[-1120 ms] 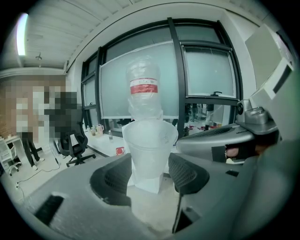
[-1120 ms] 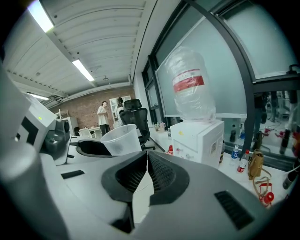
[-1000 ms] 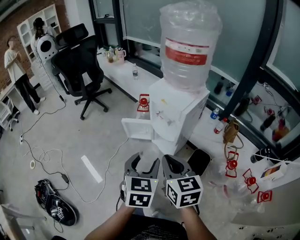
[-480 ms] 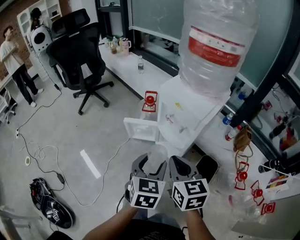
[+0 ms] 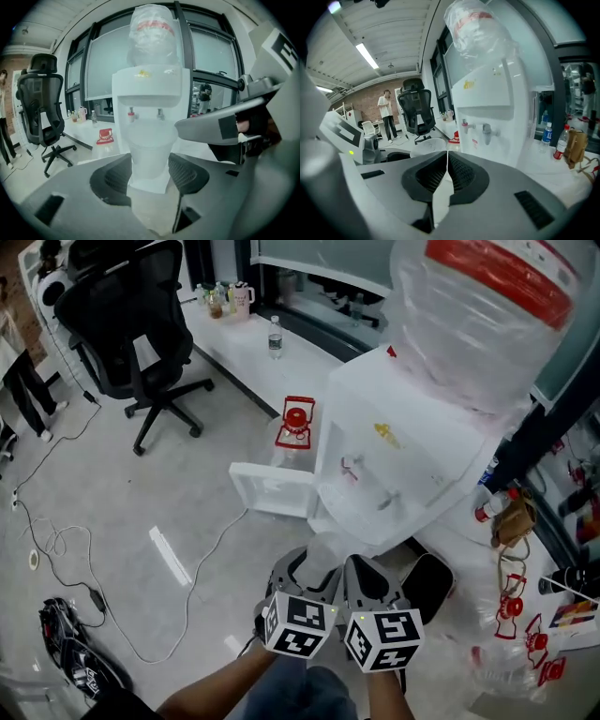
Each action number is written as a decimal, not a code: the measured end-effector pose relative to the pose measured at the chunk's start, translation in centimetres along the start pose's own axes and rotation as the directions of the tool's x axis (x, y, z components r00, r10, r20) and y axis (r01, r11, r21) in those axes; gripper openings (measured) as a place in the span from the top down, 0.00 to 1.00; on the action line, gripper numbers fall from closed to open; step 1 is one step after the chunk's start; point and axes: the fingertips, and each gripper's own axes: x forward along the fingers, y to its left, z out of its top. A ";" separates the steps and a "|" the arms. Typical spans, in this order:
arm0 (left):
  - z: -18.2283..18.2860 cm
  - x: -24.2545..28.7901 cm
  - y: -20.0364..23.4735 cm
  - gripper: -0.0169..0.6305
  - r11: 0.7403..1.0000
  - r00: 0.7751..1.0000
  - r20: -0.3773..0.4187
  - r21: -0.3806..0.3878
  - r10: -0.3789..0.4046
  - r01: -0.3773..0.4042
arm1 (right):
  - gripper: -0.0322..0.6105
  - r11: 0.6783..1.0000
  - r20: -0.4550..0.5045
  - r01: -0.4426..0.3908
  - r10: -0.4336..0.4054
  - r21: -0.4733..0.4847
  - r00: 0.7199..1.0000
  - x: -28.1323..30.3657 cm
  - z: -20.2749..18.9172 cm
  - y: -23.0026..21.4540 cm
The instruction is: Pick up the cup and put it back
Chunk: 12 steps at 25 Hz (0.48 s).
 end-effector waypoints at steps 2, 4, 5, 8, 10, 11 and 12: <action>-1.8 2.2 0.2 0.59 1.000 1.000 0.000 0.016 -0.016 0.016 | 0.92 1.000 -0.003 0.008 -0.008 0.000 1.000 1.6 -1.9 -1.2; -3.8 4.2 0.6 0.59 0.999 1.000 -0.003 0.027 -0.026 0.026 | 0.92 1.000 -0.008 0.016 -0.016 -0.001 1.000 3.1 -4.0 -2.2; -4.7 5.2 0.9 0.59 0.999 1.000 -0.003 0.029 -0.029 0.029 | 0.92 1.000 -0.012 0.020 -0.020 0.000 1.000 3.9 -5.0 -2.6; -7.4 8.2 1.7 0.59 0.999 0.999 -0.002 0.035 -0.039 0.039 | 0.92 1.000 -0.019 0.028 -0.028 0.003 0.999 6.3 -8.0 -3.7; -9.2 10.0 2.0 0.59 0.998 0.999 -0.002 0.039 -0.047 0.047 | 0.92 1.000 -0.026 0.030 -0.030 0.004 0.999 7.9 -10.0 -4.4; -10.2 11.0 2.2 0.59 0.998 0.999 -0.003 0.042 -0.051 0.051 | 0.92 1.000 -0.029 0.031 -0.030 0.005 0.999 8.6 -11.0 -4.7; -11.2 11.9 2.3 0.59 0.998 0.999 -0.006 0.045 -0.054 0.054 | 0.92 1.000 -0.030 0.031 -0.030 0.007 0.999 9.4 -11.9 -5.1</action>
